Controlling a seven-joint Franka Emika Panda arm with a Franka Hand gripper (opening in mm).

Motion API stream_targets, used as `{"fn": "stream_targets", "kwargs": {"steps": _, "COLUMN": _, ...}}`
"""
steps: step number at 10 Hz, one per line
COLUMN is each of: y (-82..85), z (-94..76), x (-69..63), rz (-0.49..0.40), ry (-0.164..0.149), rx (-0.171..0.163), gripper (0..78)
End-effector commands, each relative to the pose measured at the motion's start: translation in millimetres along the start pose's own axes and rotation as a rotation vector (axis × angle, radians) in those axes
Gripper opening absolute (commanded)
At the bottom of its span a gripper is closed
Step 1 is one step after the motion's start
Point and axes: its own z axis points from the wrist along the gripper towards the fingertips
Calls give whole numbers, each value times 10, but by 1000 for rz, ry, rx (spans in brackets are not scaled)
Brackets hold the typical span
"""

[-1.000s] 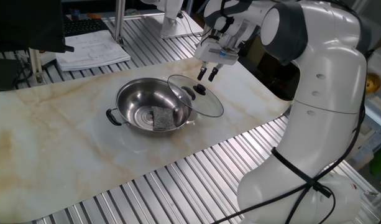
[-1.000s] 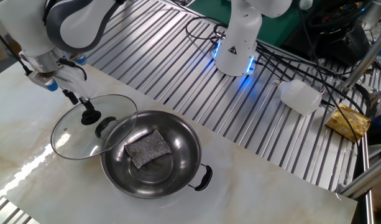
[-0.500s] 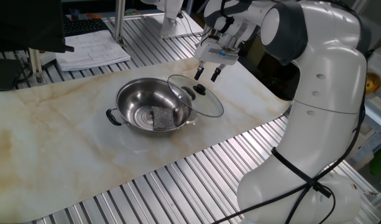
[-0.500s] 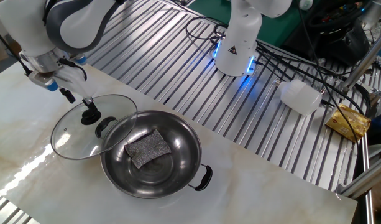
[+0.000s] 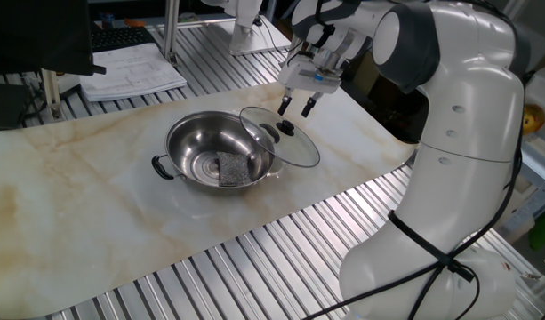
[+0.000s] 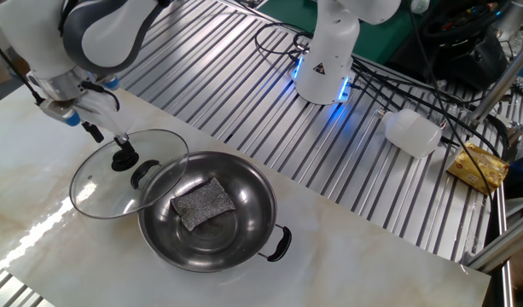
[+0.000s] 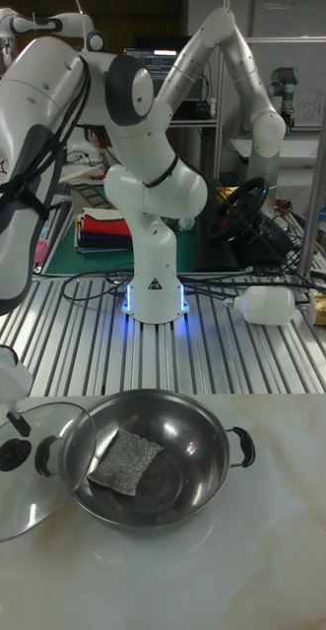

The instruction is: Cover the pot with the lid

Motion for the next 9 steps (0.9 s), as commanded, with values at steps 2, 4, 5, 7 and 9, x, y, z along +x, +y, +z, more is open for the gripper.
{"fn": "stream_targets", "kwargs": {"steps": 2, "y": -49, "z": 179, "x": -7, "rz": -31, "ry": -5, "rx": -20, "gripper": 774}}
{"fn": "stream_targets", "kwargs": {"steps": 4, "y": -7, "z": 155, "x": -23, "rz": -50, "ry": -3, "rx": -20, "gripper": 774}}
{"fn": "stream_targets", "kwargs": {"steps": 5, "y": -6, "z": 157, "x": -20, "rz": -50, "ry": -3, "rx": -20, "gripper": 774}}
{"fn": "stream_targets", "kwargs": {"steps": 7, "y": -6, "z": 158, "x": -20, "rz": -48, "ry": -3, "rx": -19, "gripper": 774}}
{"fn": "stream_targets", "kwargs": {"steps": 9, "y": -6, "z": 158, "x": -20, "rz": -42, "ry": -1, "rx": -16, "gripper": 774}}
